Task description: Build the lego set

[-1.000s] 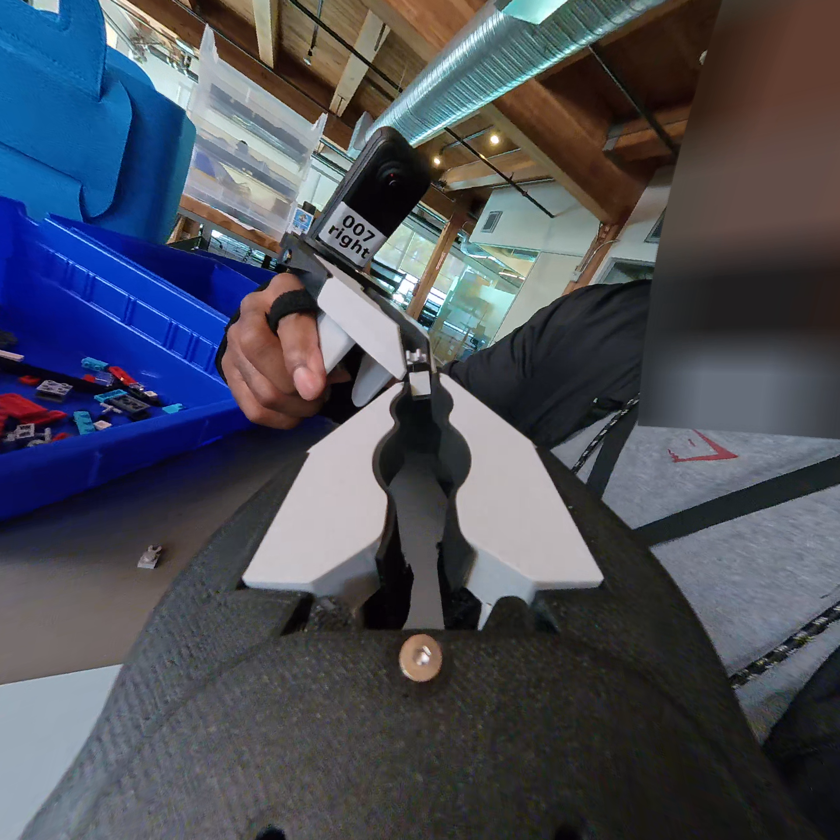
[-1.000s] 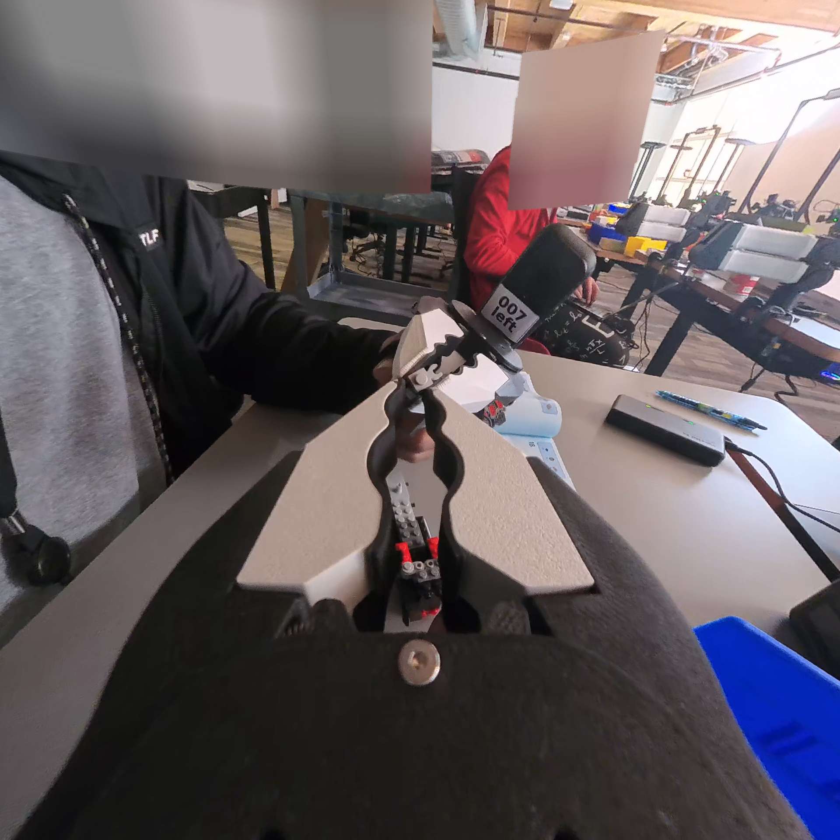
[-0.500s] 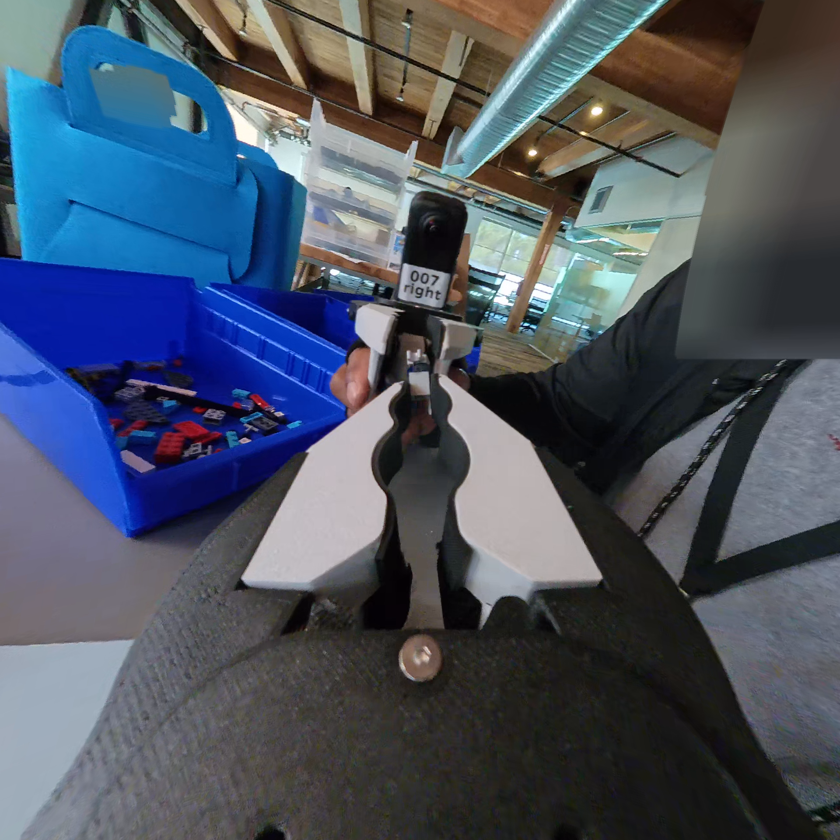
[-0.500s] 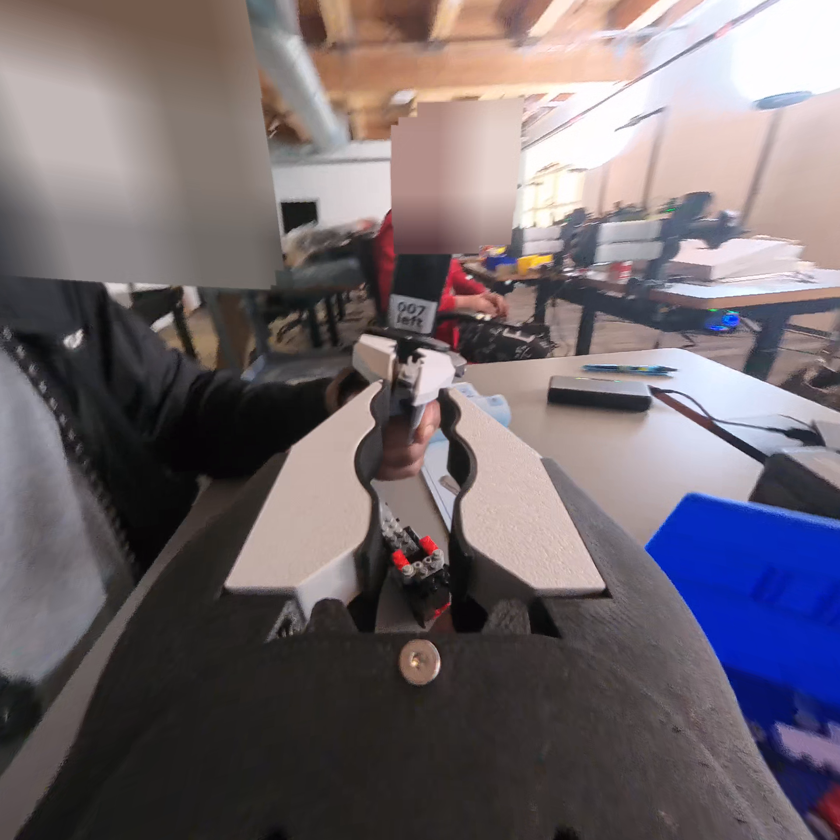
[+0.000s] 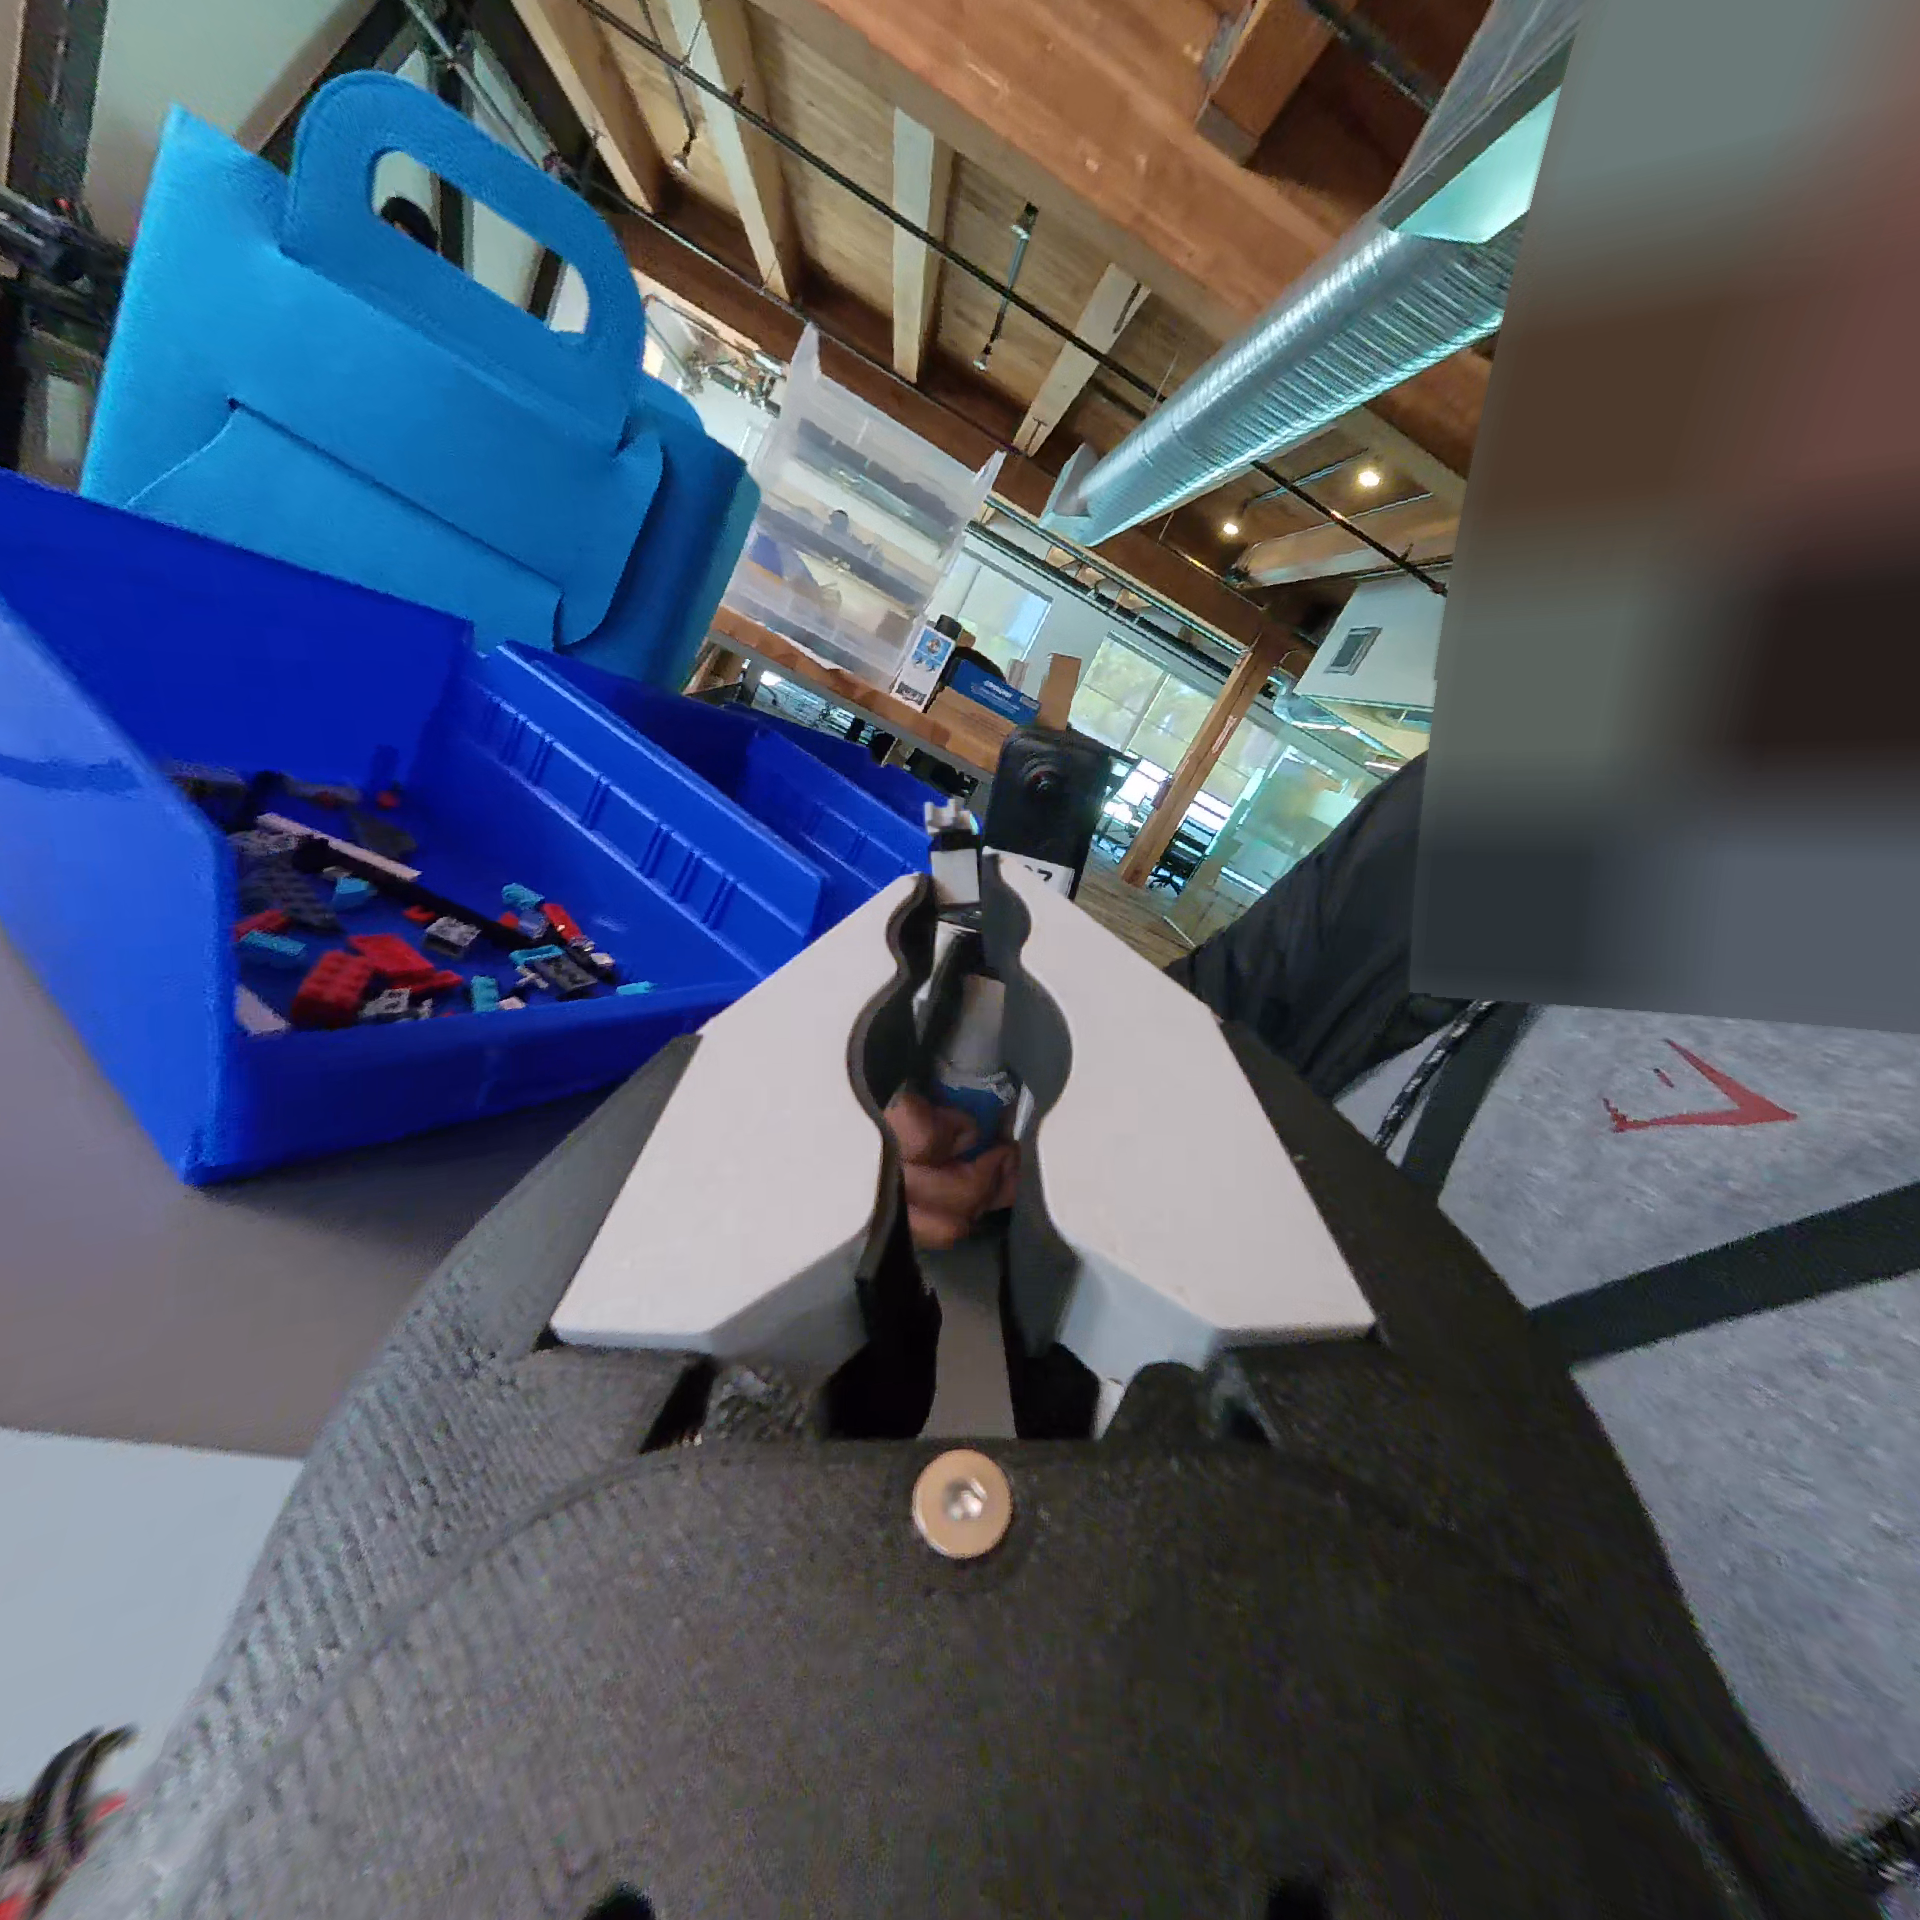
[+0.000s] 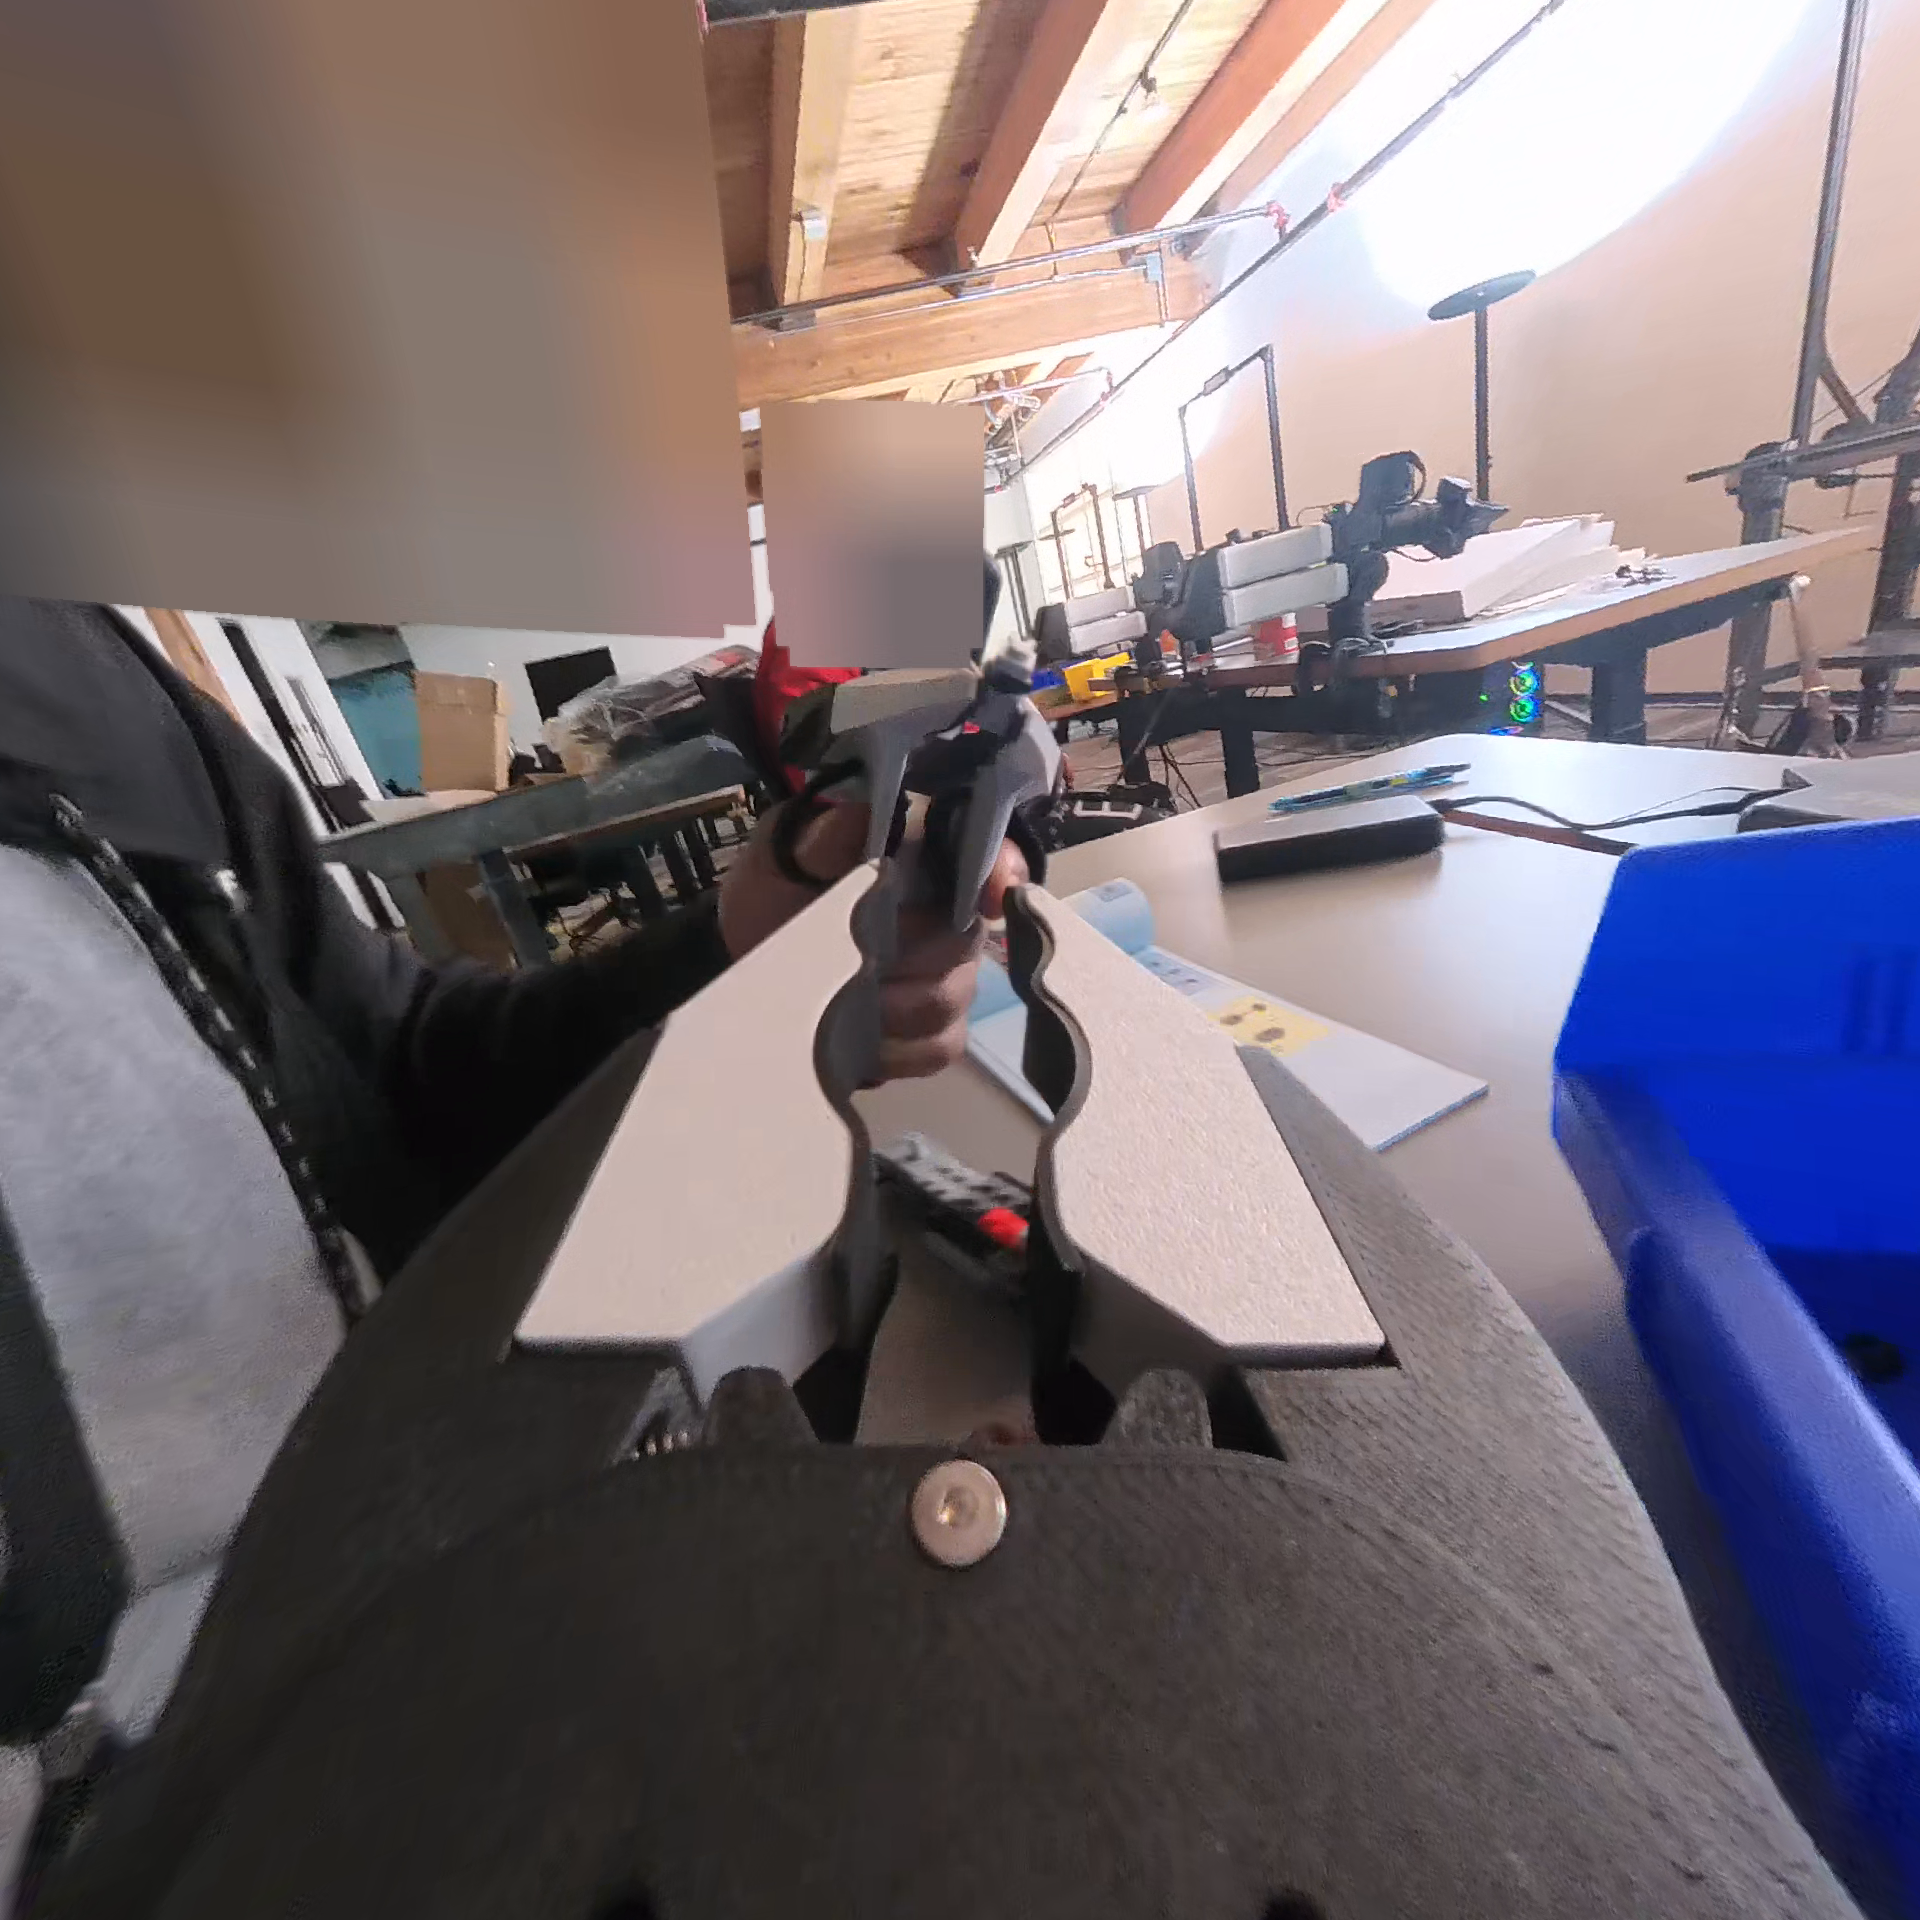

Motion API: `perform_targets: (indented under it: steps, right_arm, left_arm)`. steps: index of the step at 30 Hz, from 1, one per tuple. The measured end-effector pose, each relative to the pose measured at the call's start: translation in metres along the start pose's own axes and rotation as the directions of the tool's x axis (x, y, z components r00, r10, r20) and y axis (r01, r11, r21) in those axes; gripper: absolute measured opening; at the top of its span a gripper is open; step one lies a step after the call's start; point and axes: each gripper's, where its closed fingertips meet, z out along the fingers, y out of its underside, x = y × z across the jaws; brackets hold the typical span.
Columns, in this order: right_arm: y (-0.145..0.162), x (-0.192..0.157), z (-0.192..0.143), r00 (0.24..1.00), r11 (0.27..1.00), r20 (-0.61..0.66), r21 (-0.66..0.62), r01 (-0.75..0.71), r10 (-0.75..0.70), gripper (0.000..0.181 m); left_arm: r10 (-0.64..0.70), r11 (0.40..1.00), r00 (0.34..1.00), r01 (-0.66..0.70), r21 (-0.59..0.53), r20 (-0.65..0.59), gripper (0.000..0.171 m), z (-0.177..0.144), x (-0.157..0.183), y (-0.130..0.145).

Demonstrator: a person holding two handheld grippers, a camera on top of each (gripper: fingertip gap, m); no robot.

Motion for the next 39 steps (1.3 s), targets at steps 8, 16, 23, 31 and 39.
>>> perform_targets:
  steps: [8, 16, 23, 31, 39]
  right_arm:
    - [-0.046, -0.049, -0.033, 0.998, 0.996, 0.059, 0.088, 0.02, -0.025, 0.027]
    - [-0.042, -0.088, -0.041, 0.973, 0.99, 0.211, 0.077, -0.116, 0.098, 0.028]
    - [-0.039, -0.075, -0.03, 0.949, 0.978, 0.252, 0.04, -0.204, 0.188, 0.027]
    - [-0.041, -0.051, -0.021, 0.953, 0.968, 0.173, -0.005, -0.251, 0.248, 0.019]
    - [-0.066, -0.086, -0.039, 0.977, 0.995, 0.198, 0.044, -0.094, 0.084, 0.01]
  left_arm:
    - [0.059, 0.997, 0.996, -0.062, -0.038, -0.062, 0.008, 0.044, 0.069, 0.03]
    - [0.037, 0.996, 0.996, -0.043, -0.073, -0.084, 0.008, 0.053, 0.108, 0.048]
    - [-0.043, 0.997, 0.997, 0.039, -0.066, -0.06, 0.008, 0.041, 0.09, 0.05]
    - [-0.115, 0.993, 0.99, 0.113, -0.02, -0.085, 0.008, 0.045, 0.068, 0.04]
    - [-0.009, 0.998, 0.991, 0.001, -0.061, -0.136, 0.008, 0.066, 0.112, 0.036]
